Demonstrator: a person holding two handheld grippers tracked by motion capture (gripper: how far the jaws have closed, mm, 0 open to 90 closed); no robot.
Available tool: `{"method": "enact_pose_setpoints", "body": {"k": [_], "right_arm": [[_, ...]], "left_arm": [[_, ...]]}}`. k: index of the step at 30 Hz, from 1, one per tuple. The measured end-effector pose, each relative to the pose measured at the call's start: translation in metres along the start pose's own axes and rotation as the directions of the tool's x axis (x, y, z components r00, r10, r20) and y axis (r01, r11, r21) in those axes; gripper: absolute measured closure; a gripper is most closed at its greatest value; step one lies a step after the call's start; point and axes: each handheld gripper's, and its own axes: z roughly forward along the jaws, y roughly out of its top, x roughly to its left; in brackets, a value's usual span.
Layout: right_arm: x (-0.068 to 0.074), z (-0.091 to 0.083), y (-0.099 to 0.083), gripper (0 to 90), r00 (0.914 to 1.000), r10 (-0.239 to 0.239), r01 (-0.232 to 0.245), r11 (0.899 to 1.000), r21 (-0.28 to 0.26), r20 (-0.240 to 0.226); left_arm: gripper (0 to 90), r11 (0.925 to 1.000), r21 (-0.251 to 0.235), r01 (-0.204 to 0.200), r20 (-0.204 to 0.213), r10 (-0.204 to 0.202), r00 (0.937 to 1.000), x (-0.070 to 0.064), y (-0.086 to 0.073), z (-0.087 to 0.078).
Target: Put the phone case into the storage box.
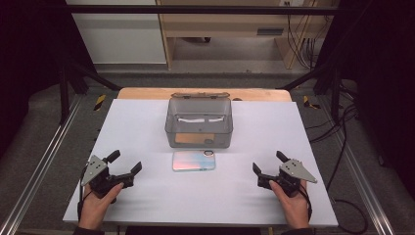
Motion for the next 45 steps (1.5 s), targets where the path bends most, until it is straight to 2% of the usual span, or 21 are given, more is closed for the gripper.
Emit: {"method": "enact_pose_setpoints", "body": {"k": [2, 6, 9, 11, 14, 18, 20, 22, 25, 28, 32, 33, 34, 35, 37, 38, 39, 41, 43, 44, 45], "right_arm": [[0.001, 0.000, 0.002, 4.1, 0.9999, -0.004, 0.004, 1.000, -0.010, 0.015], [0.002, 0.001, 0.005, 4.6, 0.9998, -0.011, 0.012, 0.999, -0.038, 0.019], [0.004, 0.001, 0.006, 4.6, 0.9998, -0.014, 0.014, 0.999, -0.039, 0.013], [0.004, 0.001, 0.005, 4.5, 0.9998, -0.016, 0.017, 0.999, -0.038, 0.011], [0.004, 0.001, 0.003, 4.5, 0.9998, -0.014, 0.015, 0.999, -0.032, 0.012], [0.005, 0.000, 0.005, 4.5, 0.9999, -0.014, 0.015, 0.999, -0.038, 0.007], [0.006, 0.000, 0.005, 4.5, 0.9996, -0.027, 0.028, 0.999, -0.037, 0.004], [0.007, 0.000, 0.004, 4.5, 0.9995, -0.032, 0.032, 0.999, -0.035, -0.001], [0.008, 0.001, 0.005, 4.5, 0.9994, -0.033, 0.033, 0.999, -0.038, -0.007], [0.009, 0.001, 0.005, 4.6, 0.9993, -0.036, 0.036, 0.999, -0.038, -0.009], [0.009, 0.001, 0.005, 4.5, 0.9993, -0.034, 0.034, 0.999, -0.040, -0.011], [0.009, 0.001, 0.005, 4.6, 0.9994, -0.032, 0.032, 0.999, -0.039, -0.012], [0.009, 0.001, 0.005, 4.6, 0.9993, -0.034, 0.033, 0.999, -0.037, -0.015], [0.009, 0.001, 0.005, 4.6, 0.9992, -0.036, 0.035, 0.999, -0.035, -0.015], [0.009, 0.002, 0.004, 4.9, 0.9988, -0.048, 0.047, 0.998, -0.030, -0.010], [0.009, 0.002, 0.004, 4.9, 0.9986, -0.052, 0.052, 0.998, -0.029, -0.007], [0.010, 0.002, 0.004, 4.9, 0.9987, -0.051, 0.050, 0.998, -0.029, -0.008], [0.010, 0.002, 0.004, 4.9, 0.9988, -0.047, 0.047, 0.998, -0.032, -0.012], [0.010, 0.002, 0.004, 4.9, 0.9988, -0.046, 0.046, 0.998, -0.034, -0.015], [0.010, 0.002, 0.004, 4.9, 0.9988, -0.047, 0.047, 0.998, -0.033, -0.015], [0.010, 0.002, 0.004, 4.9, 0.9987, -0.049, 0.048, 0.998, -0.033, -0.016]], "left_arm": [[3.7, 1.0000, 0.009, -0.001, 0.003, 0.001, 1.0000, -0.001, 0.000, 0.000], [9.8, 0.9997, 0.021, -0.009, 0.031, 0.008, 0.9995, -0.006, 0.002, 0.001], [18.0, 0.9970, 0.067, -0.039, 0.046, 0.036, 0.9983, -0.010, 0.002, 0.004], [24.9, 0.9935, 0.106, -0.040, 0.069, 0.033, 0.9971, -0.014, 0.003, 0.009], [33.8, 0.9810, 0.186, -0.057, 0.095, 0.039, 0.9947, -0.020, 0.006, 0.019], [49.0, 0.9682, 0.242, -0.063, 0.109, 0.037, 0.9933, -0.026, 0.011, 0.034], [57.3, 0.9586, 0.271, -0.089, 0.110, 0.062, 0.9921, -0.028, 0.014, 0.043], [66.0, 0.9477, 0.292, -0.128, 0.121, 0.096, 0.9880, -0.030, 0.019, 0.051], [76.8, 0.9273, 0.319, -0.196, 0.143, 0.157, 0.9772, -0.033, 0.029, 0.063], [86.0, 0.8999, 0.347, -0.264, 0.161, 0.221, 0.9620, -0.037, 0.038, 0.074], [89.9, 0.8828, 0.364, -0.297, 0.178, 0.246, 0.9526, -0.039, 0.041, 0.090], [90.0, 0.8828, 0.364, -0.297, 0.178, 0.246, 0.9526, -0.039, 0.041, 0.090], [90.0, 0.8700, 0.369, -0.327, 0.200, 0.269, 0.9422, -0.041, 0.042, 0.099], [90.0, 0.8618, 0.374, -0.342, 0.207, 0.282, 0.9368, -0.043, 0.042, 0.104], [90.0, 0.8520, 0.373, -0.367, 0.225, 0.301, 0.9268, -0.047, 0.041, 0.112], [90.0, 0.8357, 0.382, -0.395, 0.233, 0.326, 0.9162, -0.049, 0.040, 0.116], [90.0, 0.8260, 0.388, -0.409, 0.235, 0.341, 0.9103, -0.051, 0.040, 0.120], [90.0, 0.8209, 0.391, -0.416, 0.246, 0.342, 0.9068, -0.052, 0.038, 0.128], [90.0, 0.8155, 0.386, -0.431, 0.259, 0.352, 0.8993, -0.051, 0.037, 0.133], [90.0, 0.8087, 0.390, -0.441, 0.260, 0.362, 0.8950, -0.052, 0.036, 0.135], [90.0, 0.8057, 0.391, -0.445, 0.263, 0.366, 0.8928, -0.052, 0.035, 0.137]]}}
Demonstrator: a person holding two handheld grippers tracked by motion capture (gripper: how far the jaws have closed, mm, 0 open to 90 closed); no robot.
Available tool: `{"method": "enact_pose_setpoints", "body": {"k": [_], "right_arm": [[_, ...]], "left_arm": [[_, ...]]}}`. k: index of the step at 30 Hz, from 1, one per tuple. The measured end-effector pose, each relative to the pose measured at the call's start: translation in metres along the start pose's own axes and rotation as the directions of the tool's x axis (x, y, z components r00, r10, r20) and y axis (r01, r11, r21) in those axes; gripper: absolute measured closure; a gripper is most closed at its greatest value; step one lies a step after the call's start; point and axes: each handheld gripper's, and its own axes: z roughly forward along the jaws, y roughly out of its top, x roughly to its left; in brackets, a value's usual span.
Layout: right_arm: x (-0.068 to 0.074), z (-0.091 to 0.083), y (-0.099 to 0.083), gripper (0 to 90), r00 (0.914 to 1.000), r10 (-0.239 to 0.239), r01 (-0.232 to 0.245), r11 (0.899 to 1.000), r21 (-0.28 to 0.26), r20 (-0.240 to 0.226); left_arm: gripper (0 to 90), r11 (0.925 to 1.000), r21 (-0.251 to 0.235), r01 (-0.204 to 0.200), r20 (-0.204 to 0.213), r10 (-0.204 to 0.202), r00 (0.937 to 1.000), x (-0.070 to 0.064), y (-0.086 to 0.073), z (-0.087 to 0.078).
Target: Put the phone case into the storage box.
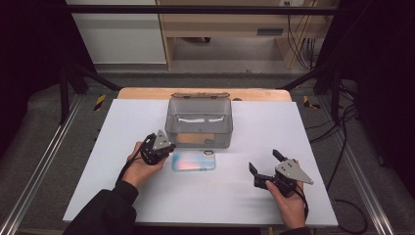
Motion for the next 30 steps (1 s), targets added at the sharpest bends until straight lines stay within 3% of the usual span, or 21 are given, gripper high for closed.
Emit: {"method": "enact_pose_setpoints", "body": {"k": [5, 10, 18, 25, 30], "right_arm": [[0.000, 0.001, 0.000, 4.9, 1.0000, 0.002, -0.002, 1.000, 0.003, -0.005], [0.000, 0.001, 0.000, 4.9, 1.0000, 0.002, -0.002, 1.000, 0.003, -0.009], [0.000, 0.001, 0.000, 4.9, 0.9999, 0.001, -0.001, 1.000, 0.005, -0.013], [0.001, 0.001, -0.001, 4.9, 0.9998, 0.003, -0.003, 1.000, 0.009, -0.017], [0.000, 0.001, -0.001, 5.1, 0.9997, 0.005, -0.005, 1.000, 0.017, -0.025]], "left_arm": [[90.0, 0.9996, 0.014, -0.025, 0.015, 0.025, 0.9996, 0.000, 0.000, 0.011], [90.0, 0.9953, 0.054, -0.081, 0.003, 0.081, 0.9967, -0.001, -0.003, 0.021], [90.0, 0.9895, 0.071, -0.126, -0.009, 0.127, 0.9918, -0.004, -0.002, 0.026], [90.0, 0.9863, 0.074, -0.147, -0.013, 0.149, 0.9888, -0.002, -0.004, 0.027], [90.0, 0.9860, 0.074, -0.149, 0.013, 0.149, 0.9888, -0.001, -0.005, 0.026]]}}
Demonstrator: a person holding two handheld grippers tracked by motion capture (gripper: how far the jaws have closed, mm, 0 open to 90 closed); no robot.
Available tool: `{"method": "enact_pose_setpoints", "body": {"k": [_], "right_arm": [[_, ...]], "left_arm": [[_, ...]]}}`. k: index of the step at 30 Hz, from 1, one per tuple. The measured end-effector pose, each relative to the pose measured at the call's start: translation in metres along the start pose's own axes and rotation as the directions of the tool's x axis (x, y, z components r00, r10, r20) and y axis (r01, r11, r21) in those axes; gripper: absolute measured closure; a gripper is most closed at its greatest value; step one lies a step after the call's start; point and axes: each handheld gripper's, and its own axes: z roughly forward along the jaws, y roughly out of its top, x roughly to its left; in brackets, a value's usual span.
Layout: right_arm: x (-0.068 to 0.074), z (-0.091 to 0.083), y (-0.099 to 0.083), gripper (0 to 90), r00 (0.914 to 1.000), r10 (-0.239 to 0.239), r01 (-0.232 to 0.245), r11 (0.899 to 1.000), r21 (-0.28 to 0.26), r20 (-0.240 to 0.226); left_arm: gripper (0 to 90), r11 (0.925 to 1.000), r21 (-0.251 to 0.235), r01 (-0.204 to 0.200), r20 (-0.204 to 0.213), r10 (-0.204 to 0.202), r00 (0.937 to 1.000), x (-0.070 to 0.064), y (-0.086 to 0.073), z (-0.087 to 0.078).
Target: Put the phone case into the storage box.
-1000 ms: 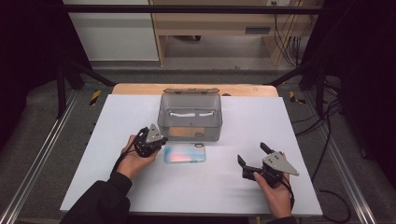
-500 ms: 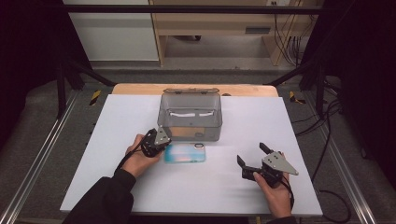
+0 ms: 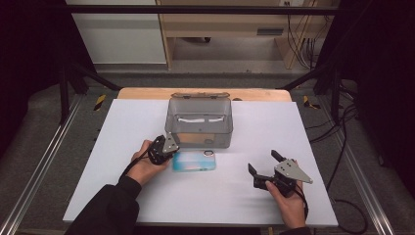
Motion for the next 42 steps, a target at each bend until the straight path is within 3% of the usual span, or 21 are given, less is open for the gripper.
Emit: {"method": "enact_pose_setpoints", "body": {"k": [10, 16, 21, 26, 42], "right_arm": [[0.000, 0.000, 0.000, 5.1, 1.0000, 0.003, -0.003, 1.000, 0.005, -0.006], [0.000, 0.001, -0.001, 5.1, 1.0000, 0.001, -0.001, 1.000, 0.007, -0.006], [-0.001, 0.000, 0.000, 5.1, 0.9999, 0.007, -0.007, 1.000, 0.006, -0.008], [-0.001, 0.000, 0.000, 5.1, 0.9999, 0.008, -0.008, 1.000, 0.004, -0.011], [0.000, -0.001, 0.000, 5.0, 0.9997, 0.015, -0.015, 1.000, 0.002, -0.017]], "left_arm": [[90.0, 0.9994, 0.018, -0.030, 0.043, 0.029, 0.9986, -0.007, 0.002, -0.006], [90.0, 0.9993, 0.029, -0.024, 0.036, 0.023, 0.9991, -0.006, 0.003, -0.001], [90.0, 0.9991, 0.037, -0.019, 0.062, 0.017, 0.9979, -0.007, 0.003, -0.002], [90.0, 0.9970, 0.051, -0.058, 0.103, 0.053, 0.9933, -0.021, 0.003, -0.008], [90.0, 0.9983, 0.040, -0.041, 0.149, 0.035, 0.9883, -0.062, 0.015, -0.022]]}}
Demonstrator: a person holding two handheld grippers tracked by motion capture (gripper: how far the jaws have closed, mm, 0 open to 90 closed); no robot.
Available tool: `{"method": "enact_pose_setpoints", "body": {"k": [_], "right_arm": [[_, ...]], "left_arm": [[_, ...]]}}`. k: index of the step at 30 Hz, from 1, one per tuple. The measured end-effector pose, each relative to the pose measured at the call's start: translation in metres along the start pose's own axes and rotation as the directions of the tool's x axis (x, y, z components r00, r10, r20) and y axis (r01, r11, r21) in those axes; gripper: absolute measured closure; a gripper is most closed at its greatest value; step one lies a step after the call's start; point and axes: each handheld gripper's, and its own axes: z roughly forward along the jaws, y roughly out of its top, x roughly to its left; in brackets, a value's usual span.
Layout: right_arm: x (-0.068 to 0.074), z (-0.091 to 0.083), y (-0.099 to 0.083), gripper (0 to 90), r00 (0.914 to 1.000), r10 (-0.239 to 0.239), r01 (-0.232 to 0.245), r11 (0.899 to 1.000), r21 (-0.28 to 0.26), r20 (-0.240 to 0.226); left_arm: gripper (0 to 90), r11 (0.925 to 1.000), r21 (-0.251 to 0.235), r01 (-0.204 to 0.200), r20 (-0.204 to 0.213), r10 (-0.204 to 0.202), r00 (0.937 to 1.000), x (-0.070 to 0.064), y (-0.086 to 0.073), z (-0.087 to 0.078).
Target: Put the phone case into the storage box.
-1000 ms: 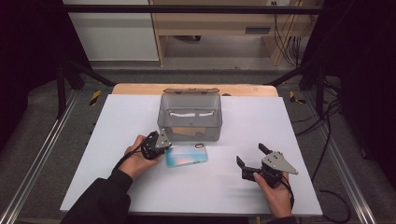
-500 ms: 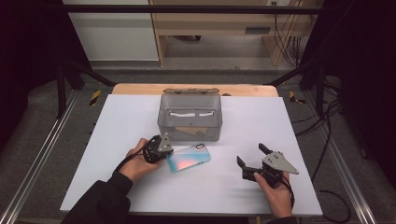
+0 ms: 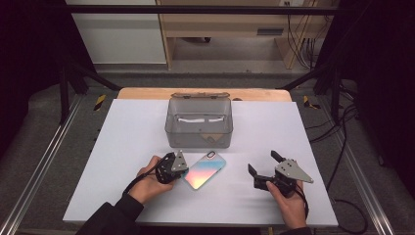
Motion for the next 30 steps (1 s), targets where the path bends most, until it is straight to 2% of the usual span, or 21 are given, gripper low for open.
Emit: {"method": "enact_pose_setpoints", "body": {"k": [11, 18, 24, 28, 30], "right_arm": [[0.000, 0.001, 0.000, 4.9, 1.0000, 0.002, -0.002, 1.000, 0.002, -0.001], [0.001, 0.000, 0.000, 4.9, 1.0000, 0.006, -0.006, 1.000, -0.003, -0.002], [0.000, -0.001, 0.001, 4.9, 0.9998, 0.021, -0.021, 1.000, -0.009, -0.002], [0.000, -0.002, 0.002, 4.9, 0.9997, 0.024, -0.024, 1.000, -0.020, -0.004], [0.001, -0.002, 0.002, 4.8, 0.9997, 0.022, -0.022, 1.000, -0.021, -0.009]], "left_arm": [[90.0, 0.9999, 0.003, 0.014, -0.003, -0.014, 0.9999, -0.005, 0.004, -0.001], [90.0, 0.9973, -0.032, 0.066, -0.041, -0.068, 0.9969, -0.007, 0.013, -0.012], [89.4, 0.9923, -0.056, 0.110, -0.072, -0.114, 0.9908, -0.016, 0.029, -0.025], [75.2, 0.9870, -0.065, 0.147, -0.103, -0.153, 0.9829, -0.022, 0.038, -0.030], [62.6, 0.9842, -0.066, 0.164, -0.131, -0.172, 0.9764, -0.024, 0.042, -0.031]]}}
